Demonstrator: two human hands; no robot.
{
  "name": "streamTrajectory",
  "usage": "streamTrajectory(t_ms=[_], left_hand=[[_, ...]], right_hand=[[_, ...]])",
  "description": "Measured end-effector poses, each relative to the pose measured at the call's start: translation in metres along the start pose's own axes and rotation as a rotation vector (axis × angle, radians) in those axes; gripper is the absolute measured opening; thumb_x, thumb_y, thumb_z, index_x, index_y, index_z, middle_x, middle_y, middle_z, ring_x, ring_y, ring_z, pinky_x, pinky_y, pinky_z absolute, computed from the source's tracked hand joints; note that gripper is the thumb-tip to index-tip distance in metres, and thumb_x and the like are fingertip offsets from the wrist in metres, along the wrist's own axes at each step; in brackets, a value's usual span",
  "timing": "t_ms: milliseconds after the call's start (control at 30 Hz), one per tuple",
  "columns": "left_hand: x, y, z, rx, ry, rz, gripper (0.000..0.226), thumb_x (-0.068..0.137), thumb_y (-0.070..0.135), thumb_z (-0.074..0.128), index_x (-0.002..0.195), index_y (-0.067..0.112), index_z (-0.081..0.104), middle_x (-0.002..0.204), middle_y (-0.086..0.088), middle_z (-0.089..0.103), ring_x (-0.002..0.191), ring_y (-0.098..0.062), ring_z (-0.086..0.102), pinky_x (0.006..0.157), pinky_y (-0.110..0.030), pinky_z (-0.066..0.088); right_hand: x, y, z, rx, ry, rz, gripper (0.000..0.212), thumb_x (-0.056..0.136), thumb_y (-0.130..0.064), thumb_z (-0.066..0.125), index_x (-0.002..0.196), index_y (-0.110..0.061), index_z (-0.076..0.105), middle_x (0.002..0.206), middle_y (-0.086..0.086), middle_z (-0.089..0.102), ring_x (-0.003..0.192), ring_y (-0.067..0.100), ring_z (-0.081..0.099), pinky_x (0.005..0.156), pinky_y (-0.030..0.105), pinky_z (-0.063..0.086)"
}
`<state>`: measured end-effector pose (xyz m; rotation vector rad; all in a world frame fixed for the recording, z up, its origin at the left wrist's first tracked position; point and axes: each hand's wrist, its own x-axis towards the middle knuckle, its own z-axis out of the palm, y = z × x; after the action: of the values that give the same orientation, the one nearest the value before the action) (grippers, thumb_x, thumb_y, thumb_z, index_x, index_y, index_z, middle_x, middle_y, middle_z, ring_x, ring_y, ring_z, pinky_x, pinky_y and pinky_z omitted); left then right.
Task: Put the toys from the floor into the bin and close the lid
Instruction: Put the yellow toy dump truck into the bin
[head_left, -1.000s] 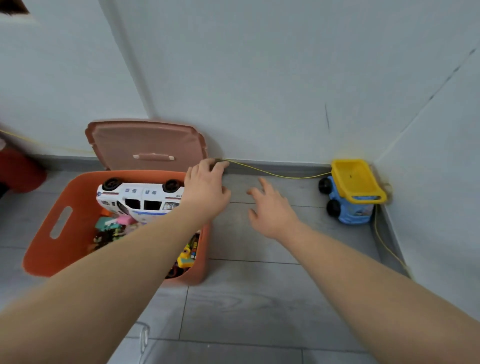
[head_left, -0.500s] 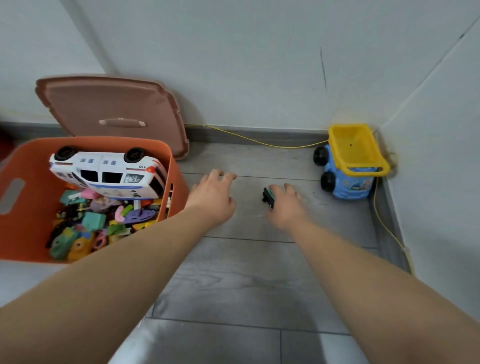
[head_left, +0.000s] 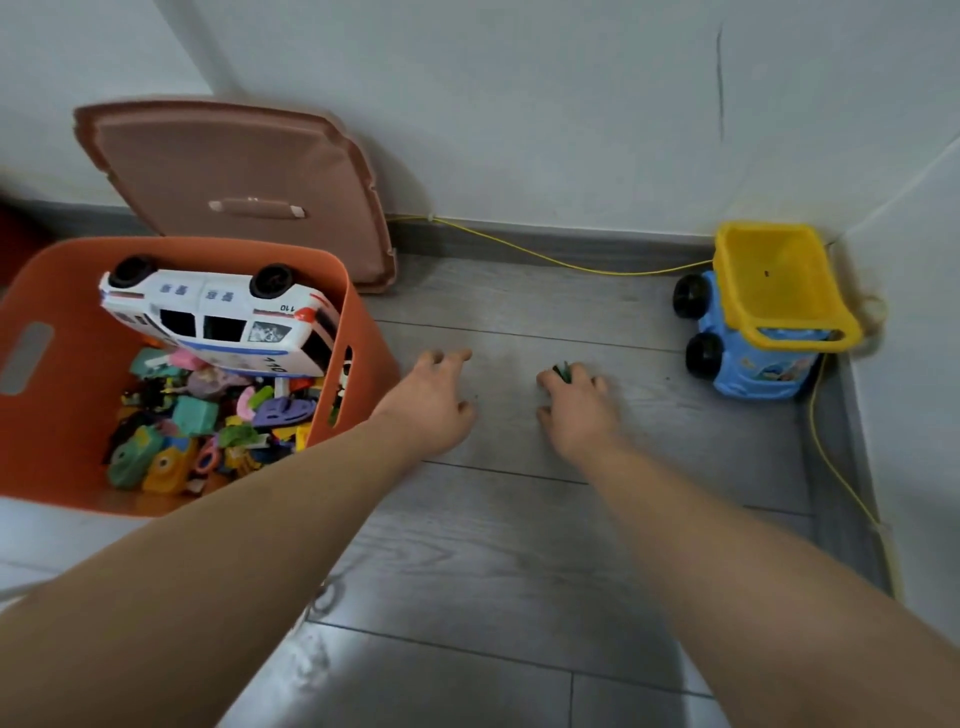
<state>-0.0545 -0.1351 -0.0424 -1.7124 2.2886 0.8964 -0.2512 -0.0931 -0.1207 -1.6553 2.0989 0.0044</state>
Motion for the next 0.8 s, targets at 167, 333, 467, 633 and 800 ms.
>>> streamTrajectory(t_ms=[167, 333, 467, 633, 800], left_hand=[[-0.003, 0.002, -0.001, -0.012, 0.010, -0.009, 0.069, 0.092, 0.028, 0.056, 0.154, 0.025, 0.025, 0.153, -0.012, 0.028, 0.128, -0.031, 0.049, 0.109, -0.040, 0.040], [-0.008, 0.021, -0.020, -0.044, 0.067, 0.029, 0.066, 0.092, 0.031, 0.056, 0.152, 0.028, 0.029, 0.151, -0.008, 0.031, 0.114, -0.026, 0.057, 0.101, -0.041, 0.048], [-0.014, 0.036, -0.043, -0.064, 0.114, 0.101, 0.064, 0.091, 0.029, 0.056, 0.151, 0.026, 0.031, 0.149, -0.010, 0.033, 0.126, -0.030, 0.051, 0.107, -0.042, 0.043], [-0.028, 0.039, -0.082, -0.067, 0.194, 0.127, 0.063, 0.090, 0.027, 0.054, 0.149, 0.025, 0.033, 0.147, -0.010, 0.034, 0.124, -0.031, 0.052, 0.105, -0.039, 0.042], [-0.048, 0.024, -0.119, -0.103, 0.288, 0.143, 0.065, 0.087, 0.023, 0.054, 0.149, 0.025, 0.034, 0.146, -0.009, 0.036, 0.129, -0.028, 0.047, 0.107, -0.036, 0.039]], right_hand=[[-0.005, 0.002, 0.009, 0.034, 0.015, -0.011, 0.017, 0.096, -0.003, 0.046, 0.104, -0.015, 0.053, 0.117, 0.013, 0.042, 0.096, 0.031, 0.044, 0.079, 0.038, 0.047], [-0.010, -0.004, -0.001, 0.149, 0.050, -0.015, 0.007, 0.095, -0.014, 0.052, 0.092, -0.020, 0.049, 0.109, 0.011, 0.041, 0.092, 0.033, 0.049, 0.077, 0.036, 0.047], [-0.017, -0.018, -0.026, 0.175, 0.103, 0.005, 0.004, 0.093, -0.017, 0.053, 0.097, -0.018, 0.053, 0.110, 0.011, 0.041, 0.085, 0.029, 0.044, 0.075, 0.033, 0.043], [-0.036, -0.046, -0.067, 0.243, 0.207, -0.096, 0.014, 0.090, -0.012, 0.056, 0.103, -0.012, 0.061, 0.108, 0.013, 0.048, 0.088, 0.036, 0.055, 0.082, 0.037, 0.047], [-0.050, -0.086, -0.105, 0.296, 0.269, -0.275, 0.014, 0.086, -0.010, 0.060, 0.099, -0.015, 0.060, 0.099, 0.010, 0.050, 0.090, 0.032, 0.054, 0.081, 0.039, 0.046]])
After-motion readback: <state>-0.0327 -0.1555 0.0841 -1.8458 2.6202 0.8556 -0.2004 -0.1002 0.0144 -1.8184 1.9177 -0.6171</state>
